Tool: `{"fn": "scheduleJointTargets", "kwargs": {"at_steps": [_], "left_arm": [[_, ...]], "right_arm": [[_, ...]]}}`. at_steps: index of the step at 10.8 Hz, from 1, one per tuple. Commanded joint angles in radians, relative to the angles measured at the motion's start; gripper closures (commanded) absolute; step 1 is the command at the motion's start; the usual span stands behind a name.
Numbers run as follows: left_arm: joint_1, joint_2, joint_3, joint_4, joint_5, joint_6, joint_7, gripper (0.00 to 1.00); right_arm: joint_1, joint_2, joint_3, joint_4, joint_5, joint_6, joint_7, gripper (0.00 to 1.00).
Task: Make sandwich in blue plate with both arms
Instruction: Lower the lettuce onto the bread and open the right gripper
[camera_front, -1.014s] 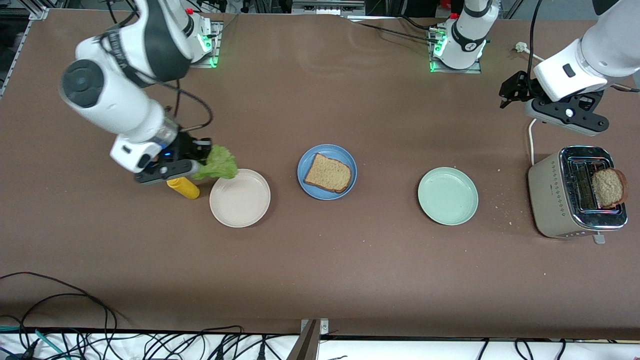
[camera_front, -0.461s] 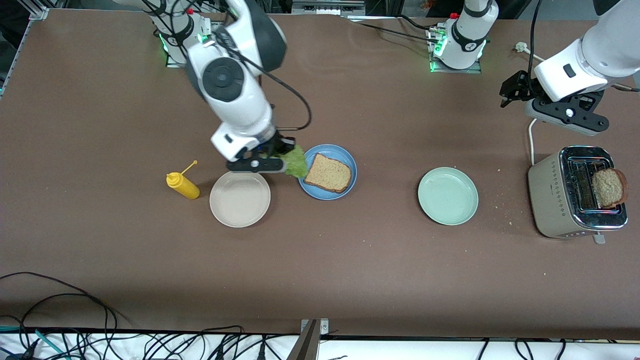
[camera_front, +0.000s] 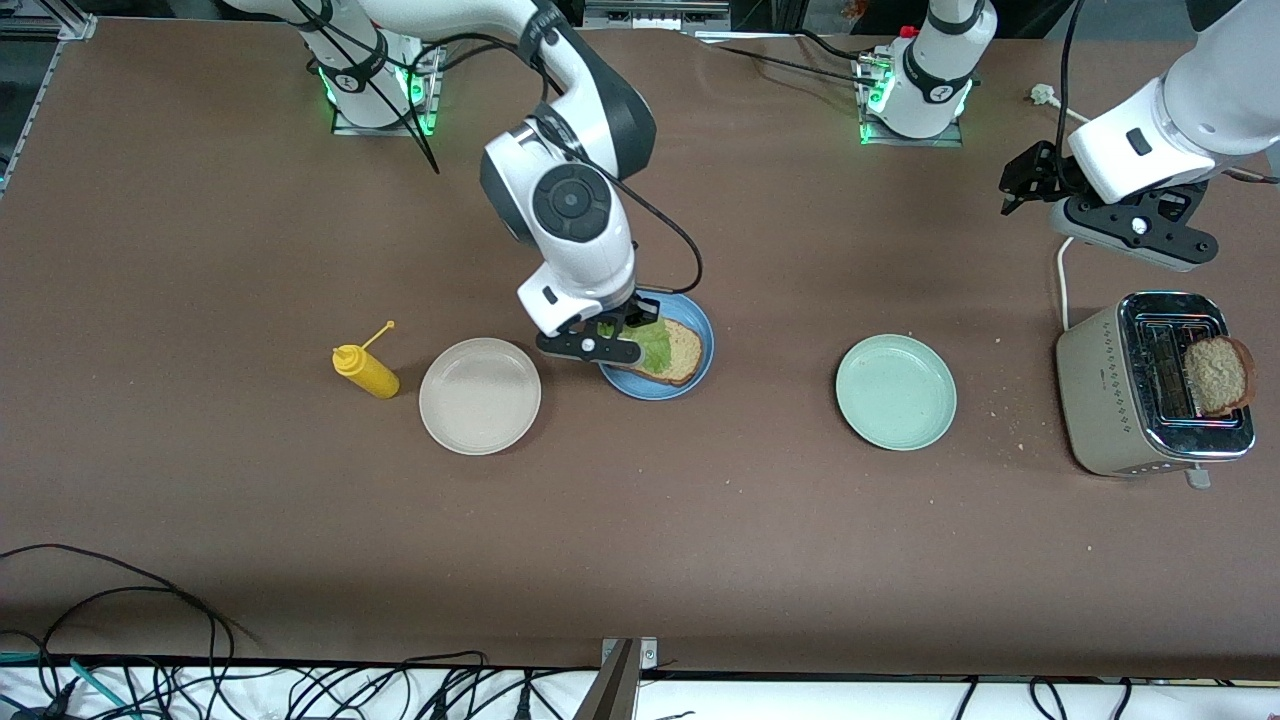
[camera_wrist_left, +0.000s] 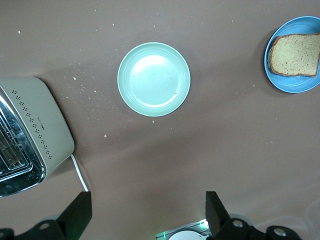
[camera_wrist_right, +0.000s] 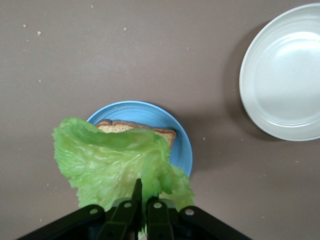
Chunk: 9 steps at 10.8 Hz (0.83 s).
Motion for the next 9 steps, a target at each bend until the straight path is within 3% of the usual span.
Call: {"fn": "scheduleJointTargets", "kwargs": {"at_steps": [1,3,7,9], "left_arm": [[-0.001,0.006,0.001,0.022,0.011,-0.024,-0.002,0.0],[-0.001,0.006,0.002,0.022,0.011,-0.024,-0.002,0.0],[-0.001,0.006,0.002,0.024,0.011,-0.024,-0.002,0.0],[-0.001,0.008,0.002,0.024,0.011,-0.024,-0.002,0.0]], "right_arm": [[0.043,0.105,-0.004,0.049,0.012,0.072,0.065,1.0],[0.063,0.091,0.01,-0.06,0.018,0.181,0.067,1.0],[0.053,0.054,0.074,-0.161,-0.005,0.21,0.07,1.0],[0.019,0.007,0.125,-0.267,-0.042,0.288,0.07,1.0]]}}
